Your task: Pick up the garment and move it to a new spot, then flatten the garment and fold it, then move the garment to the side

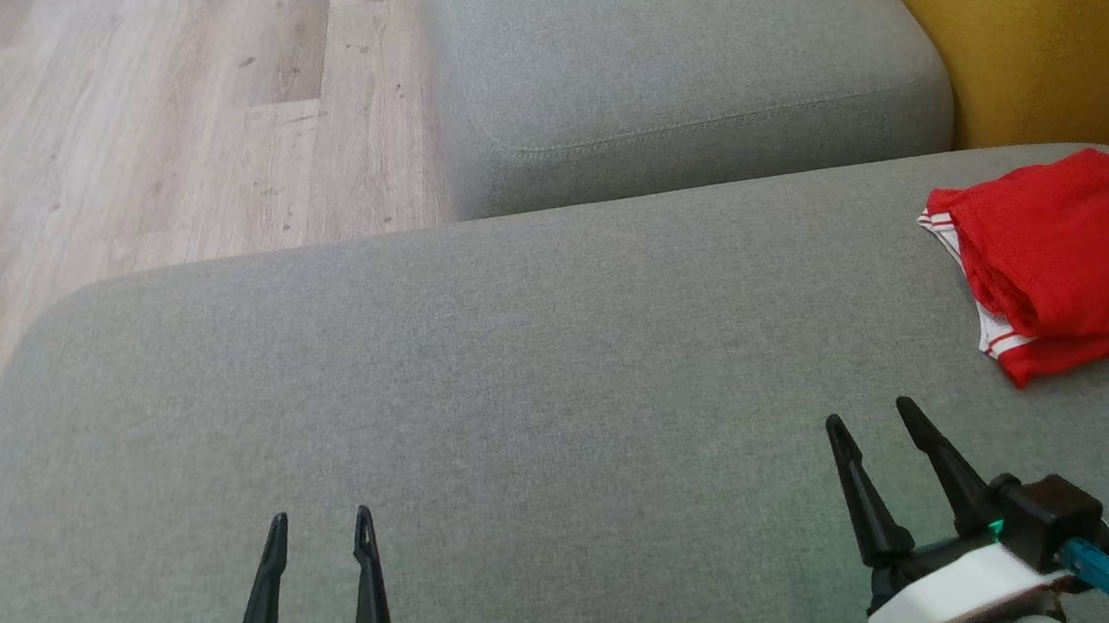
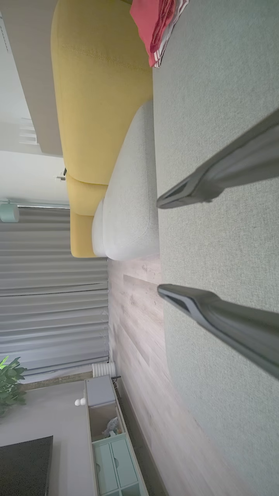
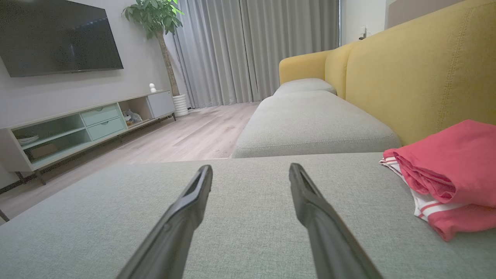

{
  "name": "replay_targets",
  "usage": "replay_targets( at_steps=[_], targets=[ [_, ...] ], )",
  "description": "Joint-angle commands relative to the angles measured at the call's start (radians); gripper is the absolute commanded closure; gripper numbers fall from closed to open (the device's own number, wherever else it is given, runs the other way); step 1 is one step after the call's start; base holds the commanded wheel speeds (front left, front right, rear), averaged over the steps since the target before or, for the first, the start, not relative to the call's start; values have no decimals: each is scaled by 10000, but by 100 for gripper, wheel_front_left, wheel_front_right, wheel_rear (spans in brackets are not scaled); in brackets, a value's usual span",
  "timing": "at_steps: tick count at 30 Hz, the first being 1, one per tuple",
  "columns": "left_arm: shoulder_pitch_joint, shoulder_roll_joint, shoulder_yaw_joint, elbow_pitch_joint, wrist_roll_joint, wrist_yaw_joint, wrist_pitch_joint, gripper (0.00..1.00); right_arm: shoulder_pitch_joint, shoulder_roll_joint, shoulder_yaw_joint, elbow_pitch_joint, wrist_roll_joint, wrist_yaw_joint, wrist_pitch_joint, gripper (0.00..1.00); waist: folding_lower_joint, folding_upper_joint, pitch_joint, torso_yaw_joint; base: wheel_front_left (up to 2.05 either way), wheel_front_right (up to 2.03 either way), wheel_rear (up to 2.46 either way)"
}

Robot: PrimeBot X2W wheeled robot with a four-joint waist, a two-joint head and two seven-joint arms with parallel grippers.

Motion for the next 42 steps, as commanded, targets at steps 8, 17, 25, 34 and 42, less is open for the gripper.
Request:
replay_targets(
  at_steps=[8, 17, 25, 34, 42],
  targets=[
    [221, -4, 4, 555, 28, -1, 20, 100, 193, 86, 13, 528, 8, 0, 18, 100, 1, -1, -44, -3, 0, 0, 0],
    [34, 37, 149, 564, -1115, -130, 234, 100, 57, 77, -158, 479, 1046, -1, 243, 100, 1, -1, 44, -28, 0, 0, 0],
    [-159, 72, 286, 621, -2127, -258, 434, 100, -77, 71, -319, 453, 1963, -1, 451, 100, 1, -1, 121, -51, 0, 0, 0],
    [-372, 103, 447, 676, -3258, -399, 664, 100, -222, 70, -506, 417, 2987, -2, 688, 100, 1, -1, 208, -76, 0, 0, 0],
    [-554, 126, 598, 698, -4252, -522, 872, 100, -349, 74, -677, 384, 3890, -2, 903, 100, 1, -1, 286, -98, 0, 0, 0]
  ],
)
